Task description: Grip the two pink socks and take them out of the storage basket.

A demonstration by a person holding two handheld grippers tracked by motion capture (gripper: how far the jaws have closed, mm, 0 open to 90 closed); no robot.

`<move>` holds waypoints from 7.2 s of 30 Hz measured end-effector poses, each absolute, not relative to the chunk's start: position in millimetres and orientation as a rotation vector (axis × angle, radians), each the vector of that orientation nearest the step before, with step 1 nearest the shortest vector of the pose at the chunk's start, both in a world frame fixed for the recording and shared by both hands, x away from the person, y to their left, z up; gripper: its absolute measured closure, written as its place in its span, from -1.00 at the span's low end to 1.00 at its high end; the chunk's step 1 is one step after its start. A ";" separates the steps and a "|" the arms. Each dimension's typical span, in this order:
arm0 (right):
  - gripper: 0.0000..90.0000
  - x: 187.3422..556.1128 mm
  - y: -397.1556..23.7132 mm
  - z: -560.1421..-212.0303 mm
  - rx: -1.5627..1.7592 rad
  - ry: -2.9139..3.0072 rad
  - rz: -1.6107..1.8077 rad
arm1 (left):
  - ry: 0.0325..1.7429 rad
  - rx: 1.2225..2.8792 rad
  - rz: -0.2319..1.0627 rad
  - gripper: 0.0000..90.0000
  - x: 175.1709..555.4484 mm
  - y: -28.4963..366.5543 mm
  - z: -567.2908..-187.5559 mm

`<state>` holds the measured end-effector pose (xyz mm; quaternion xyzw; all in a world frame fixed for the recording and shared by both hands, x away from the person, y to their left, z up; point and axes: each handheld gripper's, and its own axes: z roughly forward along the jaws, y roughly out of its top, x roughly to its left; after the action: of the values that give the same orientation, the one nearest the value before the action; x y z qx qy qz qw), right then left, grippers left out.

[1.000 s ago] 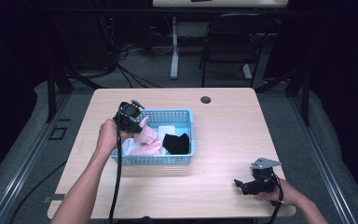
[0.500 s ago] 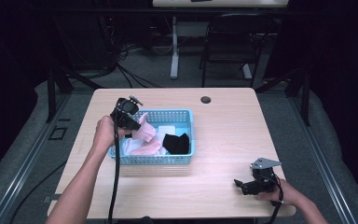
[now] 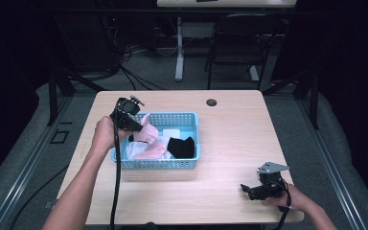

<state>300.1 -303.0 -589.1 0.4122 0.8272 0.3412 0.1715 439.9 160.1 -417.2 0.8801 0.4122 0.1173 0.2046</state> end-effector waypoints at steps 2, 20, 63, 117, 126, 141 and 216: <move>-1.00 300.1 -303.0 -589.0 1.170 2.349 0.969 | 1.147 2.456 0.318 0.91 439.6 161.6 -414.5; -1.00 300.1 -303.0 -589.0 1.171 2.349 0.968 | 1.140 2.470 0.324 0.91 433.1 174.9 -387.0; -1.00 300.1 -303.0 -589.0 1.170 2.349 0.968 | 1.464 2.362 0.311 0.91 397.0 321.8 -410.4; -1.00 300.0 -303.0 -589.0 1.171 2.348 0.966 | 1.437 2.289 0.290 -0.69 394.1 306.4 -409.5; -1.00 300.1 -303.0 -589.1 1.172 2.348 0.967 | 1.317 2.321 0.313 -0.77 404.2 266.9 -393.5; -1.00 300.8 -303.4 -589.2 1.163 2.351 0.967 | 1.190 2.429 0.175 -0.85 423.7 187.8 -442.8; -1.00 299.8 -303.3 -589.2 1.169 2.345 0.966 | 1.212 2.489 0.183 0.84 445.5 163.2 -432.6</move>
<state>299.8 -303.3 -589.2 0.4124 0.8269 0.3408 0.1735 445.5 163.2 -432.6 0.8820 0.4296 0.0648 0.1826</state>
